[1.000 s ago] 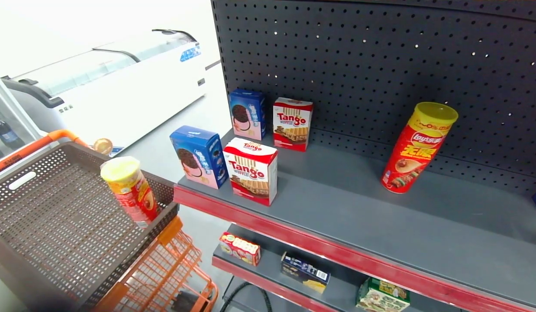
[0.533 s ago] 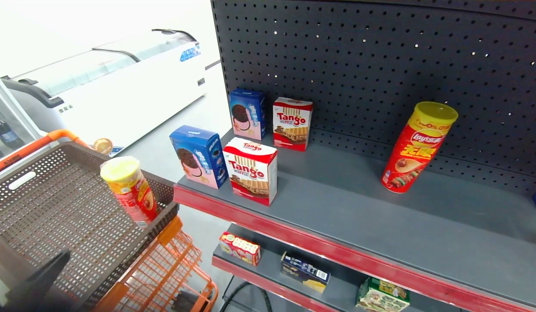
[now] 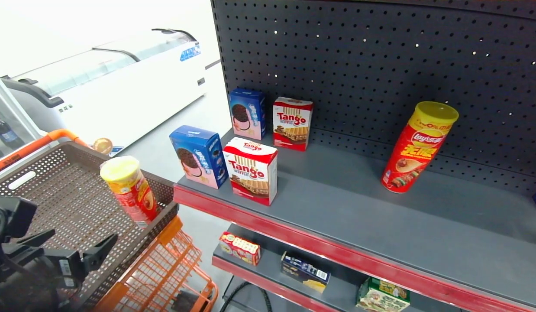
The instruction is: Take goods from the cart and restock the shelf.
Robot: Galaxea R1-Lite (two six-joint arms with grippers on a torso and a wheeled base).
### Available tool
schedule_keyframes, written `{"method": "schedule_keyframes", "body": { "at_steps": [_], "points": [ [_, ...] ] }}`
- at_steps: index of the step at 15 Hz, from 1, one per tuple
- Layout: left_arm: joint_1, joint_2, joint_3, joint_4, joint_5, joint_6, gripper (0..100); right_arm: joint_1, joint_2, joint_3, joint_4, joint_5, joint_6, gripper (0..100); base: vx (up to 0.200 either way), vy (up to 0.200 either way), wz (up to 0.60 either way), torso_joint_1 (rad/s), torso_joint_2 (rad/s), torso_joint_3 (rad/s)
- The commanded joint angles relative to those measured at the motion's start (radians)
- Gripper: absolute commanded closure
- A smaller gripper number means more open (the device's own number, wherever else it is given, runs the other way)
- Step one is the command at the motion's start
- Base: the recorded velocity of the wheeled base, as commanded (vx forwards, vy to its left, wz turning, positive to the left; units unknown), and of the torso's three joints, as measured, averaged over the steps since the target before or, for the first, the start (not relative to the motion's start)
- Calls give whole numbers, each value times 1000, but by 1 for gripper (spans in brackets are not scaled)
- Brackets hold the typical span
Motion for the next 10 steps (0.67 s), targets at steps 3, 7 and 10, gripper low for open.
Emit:
{"method": "schedule_keyframes", "body": {
  "at_steps": [3,7,10],
  "points": [
    [13,384,-8,-386,2,3,0,0,1,0,0,1,0,0,0,0,0,0,0,0],
    [71,641,-106,-647,5,76,0,0,1,0,0,1,0,0,0,0,0,0,0,0],
    [81,767,-192,-728,7,76,0,0,1,0,0,1,0,0,0,0,0,0,0,0]
  ]
}}
